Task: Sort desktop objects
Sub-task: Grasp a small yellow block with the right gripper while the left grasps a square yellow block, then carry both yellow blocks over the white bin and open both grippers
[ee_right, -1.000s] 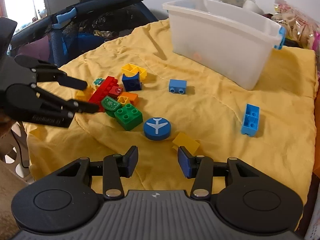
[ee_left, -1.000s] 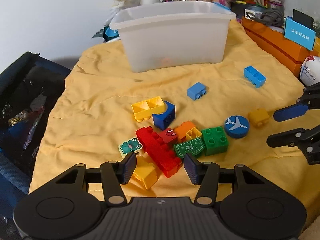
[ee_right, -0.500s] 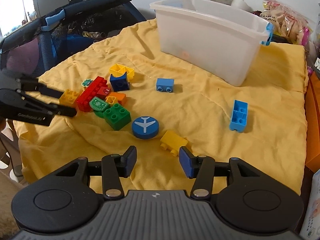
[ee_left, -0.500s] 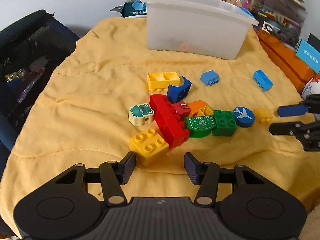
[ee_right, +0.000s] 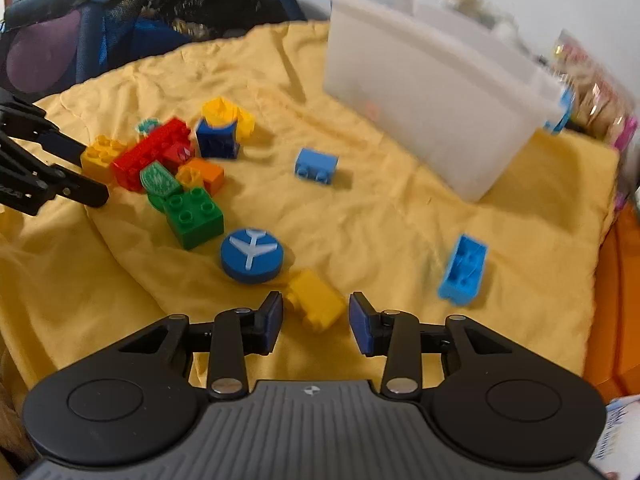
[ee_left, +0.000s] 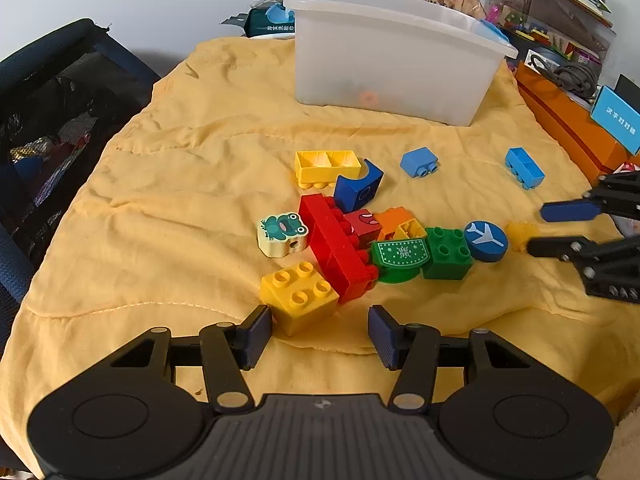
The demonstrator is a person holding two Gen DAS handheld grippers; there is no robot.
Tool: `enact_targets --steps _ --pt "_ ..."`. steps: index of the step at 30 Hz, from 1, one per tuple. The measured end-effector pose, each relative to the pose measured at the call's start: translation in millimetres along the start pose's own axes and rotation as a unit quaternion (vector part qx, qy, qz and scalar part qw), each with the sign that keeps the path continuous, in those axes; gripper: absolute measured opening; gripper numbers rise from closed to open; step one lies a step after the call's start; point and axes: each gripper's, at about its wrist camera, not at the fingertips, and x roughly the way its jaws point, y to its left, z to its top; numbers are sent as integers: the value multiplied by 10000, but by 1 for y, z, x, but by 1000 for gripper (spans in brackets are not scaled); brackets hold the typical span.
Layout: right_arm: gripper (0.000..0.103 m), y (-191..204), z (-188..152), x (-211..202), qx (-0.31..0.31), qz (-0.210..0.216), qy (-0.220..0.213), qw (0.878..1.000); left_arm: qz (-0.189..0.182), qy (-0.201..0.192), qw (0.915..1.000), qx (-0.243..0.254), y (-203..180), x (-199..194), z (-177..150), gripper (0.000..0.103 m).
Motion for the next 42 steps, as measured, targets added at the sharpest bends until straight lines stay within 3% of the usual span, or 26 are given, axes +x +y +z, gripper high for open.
enact_targets --steps 6,11,18,19,21,29,32,37,42 --pt "36 11 -8 -8 -546 126 -85 9984 4 0 10000 9 -1 3 2 57" --pt "36 12 -1 11 -845 -91 -15 9964 26 24 10000 23 -3 6 3 57" --pt "23 -28 8 27 404 387 133 9983 101 -8 9999 55 -1 18 10 56" --pt "18 -30 7 26 548 476 162 9972 98 -20 9999 81 0 19 11 49" --pt "18 -32 7 22 714 588 263 9954 129 22 9996 237 1 18 12 41" --pt "18 -34 -1 1 1172 722 440 9895 -609 149 9977 268 -1 -1 2 37" --pt "19 -33 -8 10 1233 725 585 9880 -679 191 9967 410 -14 6 -3 37" --pt "18 -34 -9 8 1254 733 488 9882 -869 -9 9943 612 -23 -3 7 37" --pt "18 -42 3 -3 1224 694 336 9895 -1029 -613 9883 940 -34 -28 54 37"
